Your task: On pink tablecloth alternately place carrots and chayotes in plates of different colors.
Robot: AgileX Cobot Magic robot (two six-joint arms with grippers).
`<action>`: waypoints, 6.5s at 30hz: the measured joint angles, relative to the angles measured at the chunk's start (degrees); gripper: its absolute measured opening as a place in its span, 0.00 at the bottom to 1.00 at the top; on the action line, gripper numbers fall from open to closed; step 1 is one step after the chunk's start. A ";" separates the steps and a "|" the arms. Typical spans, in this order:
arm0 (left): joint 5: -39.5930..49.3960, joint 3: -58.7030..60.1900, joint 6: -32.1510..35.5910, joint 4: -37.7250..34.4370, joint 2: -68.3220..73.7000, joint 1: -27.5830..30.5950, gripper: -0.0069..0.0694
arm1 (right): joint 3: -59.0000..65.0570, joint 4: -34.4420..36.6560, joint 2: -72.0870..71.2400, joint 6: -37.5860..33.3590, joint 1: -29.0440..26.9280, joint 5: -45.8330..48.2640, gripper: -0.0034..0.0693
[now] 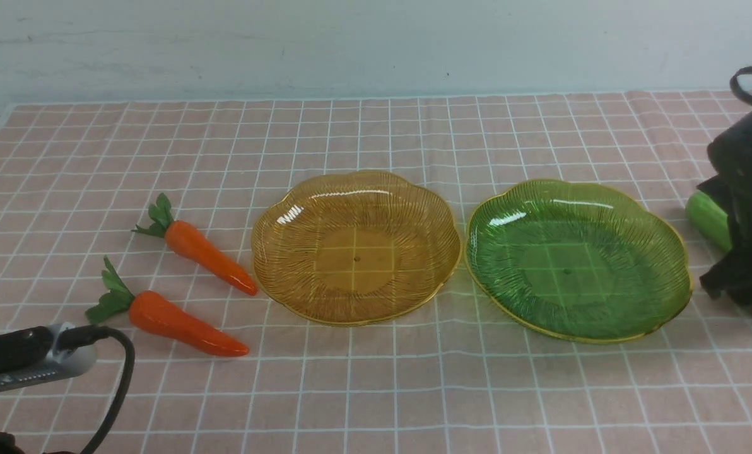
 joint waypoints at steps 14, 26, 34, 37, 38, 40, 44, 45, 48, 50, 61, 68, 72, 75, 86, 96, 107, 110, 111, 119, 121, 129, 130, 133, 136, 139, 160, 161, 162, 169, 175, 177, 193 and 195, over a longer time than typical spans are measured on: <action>0.00 0.00 0.00 0.00 0.00 0.00 0.38 | -6.54 23.98 -12.91 -3.66 0.00 2.14 0.64; 0.00 0.00 0.00 0.05 0.00 0.00 0.38 | -6.60 45.35 -8.73 -13.88 5.38 -5.22 0.64; -0.22 0.00 0.00 0.44 0.00 0.00 0.38 | -8.32 44.34 -4.93 -13.67 7.05 -9.40 0.73; -0.22 0.00 0.00 0.44 0.00 0.00 0.38 | -10.01 41.95 -4.93 -12.73 6.66 -8.20 0.82; -0.22 0.00 0.00 0.44 0.00 0.00 0.38 | -10.83 40.62 -4.93 -11.85 6.33 -7.66 0.85; -0.22 0.00 0.00 0.44 0.00 0.00 0.38 | -12.56 36.31 -4.93 -9.78 5.18 -6.51 0.89; -0.22 0.00 0.00 0.44 0.00 0.00 0.38 | -13.48 30.08 -4.93 -7.12 2.31 -5.85 0.90; -0.22 0.00 -0.05 0.44 0.00 0.00 0.38 | -13.47 28.35 -4.93 -6.62 1.09 -5.52 0.90; -0.22 0.00 -0.16 0.44 0.00 0.00 0.38 | -13.56 24.42 -4.65 -6.32 -2.11 -5.96 0.90; -0.22 0.00 -0.20 0.44 0.00 0.00 0.38 | -13.68 22.19 -3.73 -6.28 -4.46 -8.00 0.89; -0.22 0.00 -0.51 0.44 0.00 0.00 0.38 | -13.68 17.57 4.16 -6.17 -7.31 -15.03 0.84; -0.22 0.00 -0.99 0.44 0.00 0.00 0.38 | -13.73 15.73 6.21 -6.11 -7.46 -15.12 0.66; -0.22 0.00 -0.99 0.44 0.00 0.00 0.38 | -15.13 15.98 5.90 -6.16 -7.46 -12.35 0.61; -0.22 0.00 -1.09 0.44 0.00 0.00 0.38 | -17.92 17.08 5.12 -6.21 -7.46 -6.75 0.61; -2.10 0.00 -4.87 0.51 0.00 0.00 0.39 | -23.88 45.14 -0.90 -8.54 -6.06 2.56 0.61; -12.12 -0.48 -8.68 6.50 9.07 0.00 0.42 | -19.87 29.41 -0.73 -5.45 5.04 2.86 0.75; -34.24 -9.50 -20.58 7.70 35.43 0.00 0.74 | -14.44 40.14 -12.17 -2.47 5.94 2.94 0.95; -41.02 -10.38 -25.68 7.05 41.97 0.00 0.76 | -12.52 42.35 -14.73 -3.52 5.94 3.05 0.92; -43.47 -10.49 -27.55 6.65 44.08 0.00 0.77 | -11.84 42.69 -15.37 -4.06 5.94 3.13 0.90; -59.42 -11.02 -37.63 4.95 55.48 0.00 0.76 | -10.35 42.70 -15.63 -4.89 5.94 3.28 0.79; -59.80 -11.09 -37.76 5.07 55.77 0.00 0.69 | -10.35 42.70 -15.63 -5.09 5.94 3.28 0.79; -41.35 -13.94 -29.91 9.81 45.32 0.00 0.35 | -10.35 42.70 -15.63 -5.94 5.94 3.28 0.78; -38.80 -15.69 -28.48 9.80 43.60 -0.05 0.35 | -10.35 42.70 -15.63 -5.94 5.94 3.28 0.78; -33.75 -23.90 -24.16 9.80 41.65 -2.27 0.35 | -10.35 42.70 -15.63 -6.13 5.94 3.28 0.78; -33.14 -31.30 -21.62 9.80 45.70 -7.08 0.40 | -10.35 42.76 -15.63 -6.17 5.94 3.28 0.78; -32.78 -39.66 -18.94 9.80 53.48 -10.49 0.51 | -10.35 42.87 -15.63 -6.17 5.94 3.28 0.78; -10.67 -60.47 -32.14 21.12 73.99 2.46 0.79 | -10.35 43.13 -15.63 -6.30 5.94 3.28 0.78; -11.56 -60.42 -32.50 21.12 74.95 2.46 0.78 | -10.35 43.13 -15.63 -6.30 5.94 3.28 0.78; -12.05 -60.42 -32.77 21.06 75.52 2.46 0.77 | -10.35 43.13 -15.63 -6.31 5.94 3.28 0.78; -12.86 -60.42 -33.22 18.31 78.28 2.46 0.75 | -10.35 45.86 -15.63 -5.77 5.94 3.28 0.78; -13.74 -60.50 -33.18 17.52 79.93 2.41 0.75 | -10.35 47.05 -15.63 -5.88 5.94 3.28 0.78; -13.58 -60.59 -32.71 17.52 80.01 2.41 0.73 | -10.35 47.05 -15.63 -5.88 5.94 3.28 0.78; 3.80 -75.55 -8.78 12.26 73.31 0.12 0.36 | -10.35 50.67 -15.68 -7.75 5.94 3.28 0.56; 4.49 -76.69 -5.57 8.04 73.00 -2.69 0.36 | -9.89 51.74 -16.42 -9.43 5.94 3.21 0.39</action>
